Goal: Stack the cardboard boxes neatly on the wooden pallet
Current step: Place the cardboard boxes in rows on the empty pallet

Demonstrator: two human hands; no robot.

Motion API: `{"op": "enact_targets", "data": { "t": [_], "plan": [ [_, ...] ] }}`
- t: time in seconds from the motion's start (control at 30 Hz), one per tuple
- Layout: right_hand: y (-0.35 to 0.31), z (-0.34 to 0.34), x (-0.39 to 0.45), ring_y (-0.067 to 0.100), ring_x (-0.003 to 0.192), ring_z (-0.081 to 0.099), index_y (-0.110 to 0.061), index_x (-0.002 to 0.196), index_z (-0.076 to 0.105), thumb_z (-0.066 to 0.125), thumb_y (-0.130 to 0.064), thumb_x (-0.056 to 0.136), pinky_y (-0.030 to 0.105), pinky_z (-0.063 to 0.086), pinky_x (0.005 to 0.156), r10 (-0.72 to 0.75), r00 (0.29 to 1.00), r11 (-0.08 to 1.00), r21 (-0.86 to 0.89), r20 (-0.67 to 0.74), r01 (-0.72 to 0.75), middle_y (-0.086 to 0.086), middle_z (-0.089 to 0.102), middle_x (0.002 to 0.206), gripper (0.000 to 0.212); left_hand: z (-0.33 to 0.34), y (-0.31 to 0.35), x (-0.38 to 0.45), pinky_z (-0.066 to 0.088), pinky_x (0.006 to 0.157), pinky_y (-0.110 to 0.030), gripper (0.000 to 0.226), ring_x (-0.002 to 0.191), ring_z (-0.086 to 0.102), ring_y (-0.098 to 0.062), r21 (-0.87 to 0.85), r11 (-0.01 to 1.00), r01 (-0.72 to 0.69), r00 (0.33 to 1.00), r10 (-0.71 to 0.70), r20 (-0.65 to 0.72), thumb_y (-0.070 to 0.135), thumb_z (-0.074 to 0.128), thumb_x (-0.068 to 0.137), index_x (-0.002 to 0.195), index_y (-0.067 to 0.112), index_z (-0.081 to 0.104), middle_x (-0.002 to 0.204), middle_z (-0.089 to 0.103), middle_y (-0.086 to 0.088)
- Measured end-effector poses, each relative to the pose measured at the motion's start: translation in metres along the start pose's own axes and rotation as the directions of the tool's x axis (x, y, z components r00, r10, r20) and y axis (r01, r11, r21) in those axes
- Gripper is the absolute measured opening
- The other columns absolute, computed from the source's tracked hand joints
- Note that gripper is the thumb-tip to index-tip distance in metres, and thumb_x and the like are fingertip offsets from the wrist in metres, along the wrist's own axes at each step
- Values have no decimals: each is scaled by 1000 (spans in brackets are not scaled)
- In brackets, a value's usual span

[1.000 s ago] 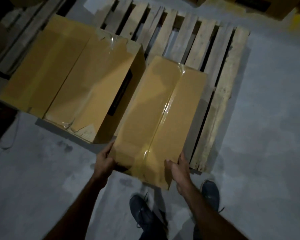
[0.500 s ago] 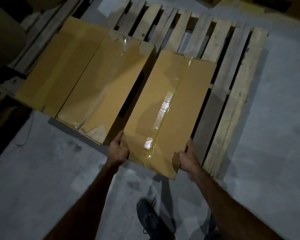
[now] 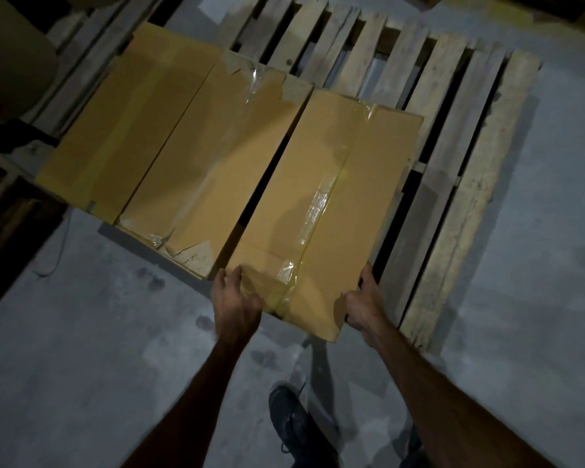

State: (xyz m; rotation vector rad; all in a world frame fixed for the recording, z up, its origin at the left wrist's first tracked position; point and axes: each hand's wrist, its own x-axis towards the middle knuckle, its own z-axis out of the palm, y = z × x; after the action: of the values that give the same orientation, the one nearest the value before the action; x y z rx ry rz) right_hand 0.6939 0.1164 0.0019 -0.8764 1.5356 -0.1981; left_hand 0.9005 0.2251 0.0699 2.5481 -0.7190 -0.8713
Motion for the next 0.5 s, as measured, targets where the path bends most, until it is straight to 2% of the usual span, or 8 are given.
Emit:
{"op": "enact_targets", "data": {
  "t": [0.07, 0.13, 0.2, 0.27, 0.33, 0.4, 0.43, 0.5],
  "plan": [
    [1, 1, 2, 24, 104, 71, -56, 157, 18, 58, -4, 91, 50, 65, 82, 5, 1000, 1000, -15, 5, -5, -3, 63, 141, 93, 8, -10, -5, 33, 121, -64, 67, 153, 26, -43, 2, 1000, -8, 999, 8, -54, 8, 67, 90, 154, 6, 47, 163, 31, -27],
    [-3, 0, 0, 21, 102, 70, -54, 159, 16, 59, -3, 93, 42, 66, 76, -2, 1000, 999, -44, 6, 2, -2, 62, 143, 94, 19, -20, -11, 40, 114, -68, 66, 149, 31, -49, -25, 999, -27, 994, 24, -109, 15, 64, 89, 151, 0, 49, 159, 32, -33],
    [-5, -2, 2, 16, 99, 69, -47, 163, 12, 61, 1, 95, 28, 62, 69, -16, 1000, 998, -68, 9, 17, -2, 58, 146, 97, 27, -21, -17, 41, 113, -66, 72, 149, 30, -51, -103, 995, -4, 993, -8, -120, 19, 63, 89, 154, -2, 42, 160, 27, -34],
    [-5, -3, 5, 11, 95, 67, -44, 165, 8, 63, 2, 95, 21, 57, 64, -31, 999, 996, -85, 16, 33, -3, 59, 144, 100, 32, -18, -21, 41, 114, -63, 84, 148, 31, -49, -195, 981, 15, 990, -42, -137, 24, 63, 86, 159, -1, 31, 161, 26, -32],
    [-4, -4, 7, 7, 92, 65, -44, 165, 7, 66, -1, 96, 18, 53, 58, -41, 999, 993, -109, 6, 41, -4, 62, 136, 100, 33, -11, -22, 46, 111, -62, 84, 140, 44, -37, -332, 940, 73, 977, -135, -167, 21, 69, 83, 158, 10, 32, 154, 42, -20],
    [-3, -4, 7, 5, 91, 64, -45, 165, 7, 67, -4, 96, 16, 51, 57, -50, 999, 992, -119, -5, 49, -4, 63, 134, 100, 32, -3, -21, 54, 104, -56, 77, 124, 58, -19, -503, 851, 153, 957, -253, -138, 9, 75, 81, 149, 25, 42, 137, 58, -1],
    [-2, -4, 6, 6, 92, 64, -46, 164, 7, 67, -4, 96, 16, 51, 59, -59, 998, 990, -129, -13, 56, -4, 62, 136, 100, 32, 0, -20, 56, 102, -53, 78, 120, 60, -16, -571, 798, 193, 953, -291, -85, 7, 76, 79, 146, 31, 43, 131, 61, 5],
    [-2, -4, 5, 14, 100, 66, -47, 164, 7, 66, -7, 96, 25, 57, 71, -89, 996, 984, -154, -23, 84, -4, 59, 143, 98, 34, -3, -16, 56, 101, -56, 77, 119, 63, -23, -655, 708, 266, 941, -338, 17, 12, 80, 73, 139, 36, 47, 127, 65, 2]
  ]
}}
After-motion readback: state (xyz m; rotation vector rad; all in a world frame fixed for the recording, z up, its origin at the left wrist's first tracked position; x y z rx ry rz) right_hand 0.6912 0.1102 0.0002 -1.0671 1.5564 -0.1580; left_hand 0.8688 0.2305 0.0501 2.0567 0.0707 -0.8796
